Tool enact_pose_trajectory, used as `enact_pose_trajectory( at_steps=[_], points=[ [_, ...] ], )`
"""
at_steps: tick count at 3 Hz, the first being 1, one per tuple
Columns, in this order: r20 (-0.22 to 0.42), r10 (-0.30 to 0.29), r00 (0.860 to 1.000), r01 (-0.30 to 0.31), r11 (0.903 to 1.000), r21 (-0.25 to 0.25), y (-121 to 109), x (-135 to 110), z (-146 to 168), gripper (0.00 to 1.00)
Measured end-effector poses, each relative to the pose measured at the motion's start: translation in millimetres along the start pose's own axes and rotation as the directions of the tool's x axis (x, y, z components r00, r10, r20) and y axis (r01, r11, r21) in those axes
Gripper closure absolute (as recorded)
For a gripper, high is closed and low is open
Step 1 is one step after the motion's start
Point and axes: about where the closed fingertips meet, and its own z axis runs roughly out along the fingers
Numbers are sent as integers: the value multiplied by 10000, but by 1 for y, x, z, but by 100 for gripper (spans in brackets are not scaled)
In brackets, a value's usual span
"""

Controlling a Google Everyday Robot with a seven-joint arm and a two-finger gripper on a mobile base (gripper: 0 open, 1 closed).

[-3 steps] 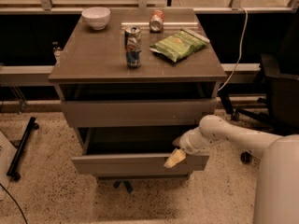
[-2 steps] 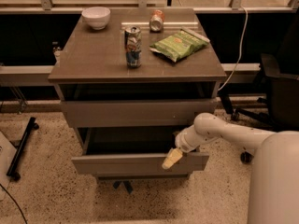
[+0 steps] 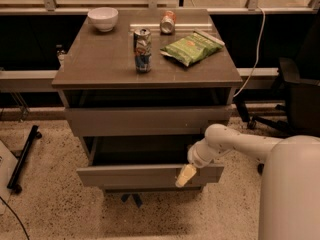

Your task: Open middle drawer

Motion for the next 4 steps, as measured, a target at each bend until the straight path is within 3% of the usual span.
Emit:
enact_pose_trajectory(
  at_steps=[1,2,3,4],
  points=[
    [-347,265,9990,-269,9996,-99,17,16,-8,0],
    [-475,754,9960,-773,9963,-385,49,35,-23,18],
    [-548,985,9936,-1019,9928,-623,66,44,-27,41],
    [-597,1352,9890,-1403,9860,-904,87,57,-31,70]
  ],
)
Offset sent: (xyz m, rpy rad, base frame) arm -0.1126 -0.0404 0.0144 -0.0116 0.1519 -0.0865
